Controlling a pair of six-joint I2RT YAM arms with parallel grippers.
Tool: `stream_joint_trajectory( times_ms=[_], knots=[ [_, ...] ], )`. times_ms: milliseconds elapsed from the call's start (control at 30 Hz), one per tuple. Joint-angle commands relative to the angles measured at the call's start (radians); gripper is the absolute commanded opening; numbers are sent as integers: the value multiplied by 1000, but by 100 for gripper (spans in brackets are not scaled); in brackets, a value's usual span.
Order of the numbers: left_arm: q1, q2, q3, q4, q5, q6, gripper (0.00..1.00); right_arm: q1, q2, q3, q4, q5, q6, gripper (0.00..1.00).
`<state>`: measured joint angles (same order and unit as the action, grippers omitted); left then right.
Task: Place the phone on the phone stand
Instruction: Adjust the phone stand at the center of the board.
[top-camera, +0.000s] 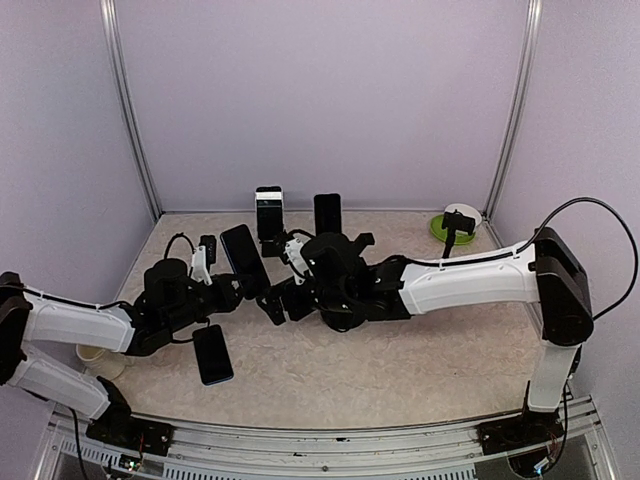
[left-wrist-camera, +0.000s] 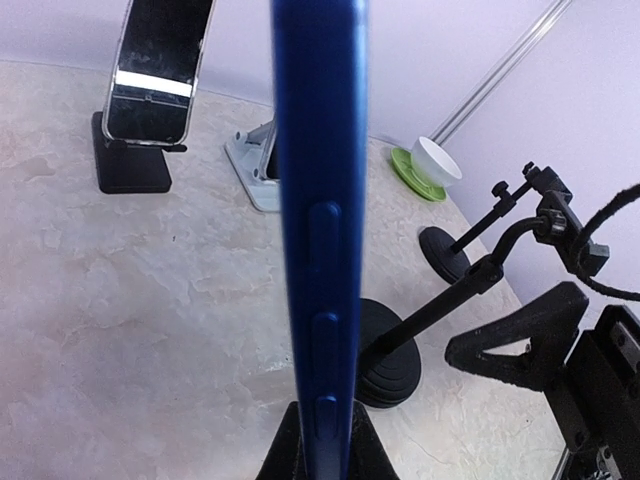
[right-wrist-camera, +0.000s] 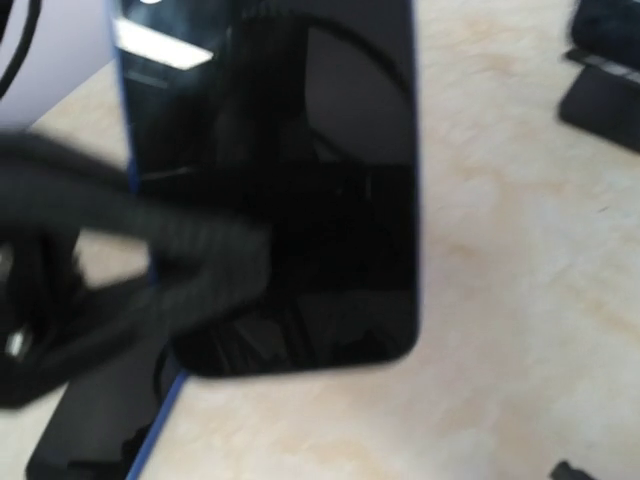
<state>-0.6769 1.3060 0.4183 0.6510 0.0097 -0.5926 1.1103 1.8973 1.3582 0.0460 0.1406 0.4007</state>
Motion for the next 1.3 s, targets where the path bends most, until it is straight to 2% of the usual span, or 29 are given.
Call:
stream_joint_trajectory(
  times_ms=[0, 300, 500, 633, 933, 1267],
  knots=[
    [10, -69, -6, 11, -41, 35, 0, 10, -55, -25, -37, -52, -5, 100],
    [13, -103, -4, -16, -60, 44, 0, 6, -117, 4, -121, -233, -103, 100],
    [13, -131, -6, -32, -81, 54, 0, -7, -199, 19, -245, -237, -60, 100],
    [14, -143, -6, -36, -86, 57, 0, -33, -263, -11, -254, -296, -35, 100],
    [14, -140, 0, -34, -77, 54, 0, -89, -437, -48, -247, -152, -81, 100],
    [14, -115, 15, -18, -11, 68, 0, -286, -534, -86, -366, -133, -292, 100]
  ],
)
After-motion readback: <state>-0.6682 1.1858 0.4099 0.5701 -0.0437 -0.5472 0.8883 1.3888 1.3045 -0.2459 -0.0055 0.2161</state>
